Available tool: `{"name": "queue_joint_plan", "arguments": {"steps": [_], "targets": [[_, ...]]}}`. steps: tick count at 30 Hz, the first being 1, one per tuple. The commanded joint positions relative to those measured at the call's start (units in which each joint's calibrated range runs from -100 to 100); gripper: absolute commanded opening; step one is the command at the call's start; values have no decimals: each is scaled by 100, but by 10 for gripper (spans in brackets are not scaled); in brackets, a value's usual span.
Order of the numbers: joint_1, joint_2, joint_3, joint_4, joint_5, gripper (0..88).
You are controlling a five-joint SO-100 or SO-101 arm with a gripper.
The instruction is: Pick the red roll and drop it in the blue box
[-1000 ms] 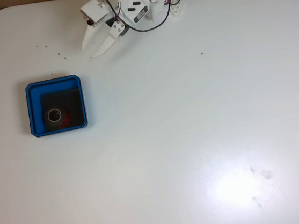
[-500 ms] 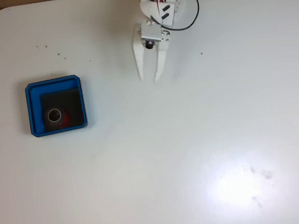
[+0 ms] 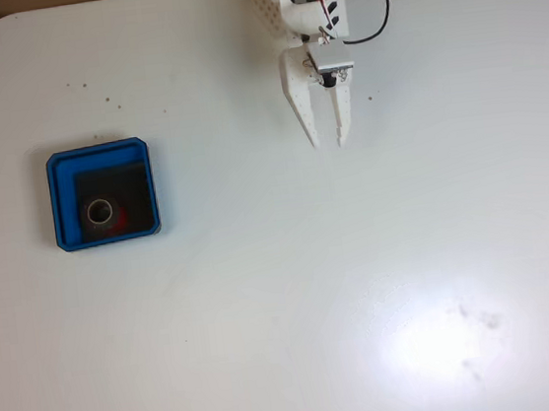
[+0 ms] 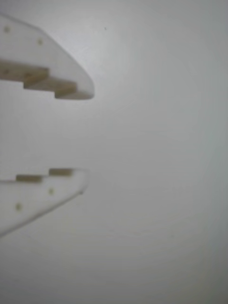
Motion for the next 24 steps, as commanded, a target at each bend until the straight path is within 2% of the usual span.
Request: {"name": "queue_joint_plan", "arguments": {"steps": [1,4,10,15,24], "targets": [[-227,4,81,-88,-23,130],[-462,4,81,-88,-32,130],[-403,4,72,-79,12,123],[-393,4,72,-79,-32,5],[-413,-4,72,-88,-6,16]]}}
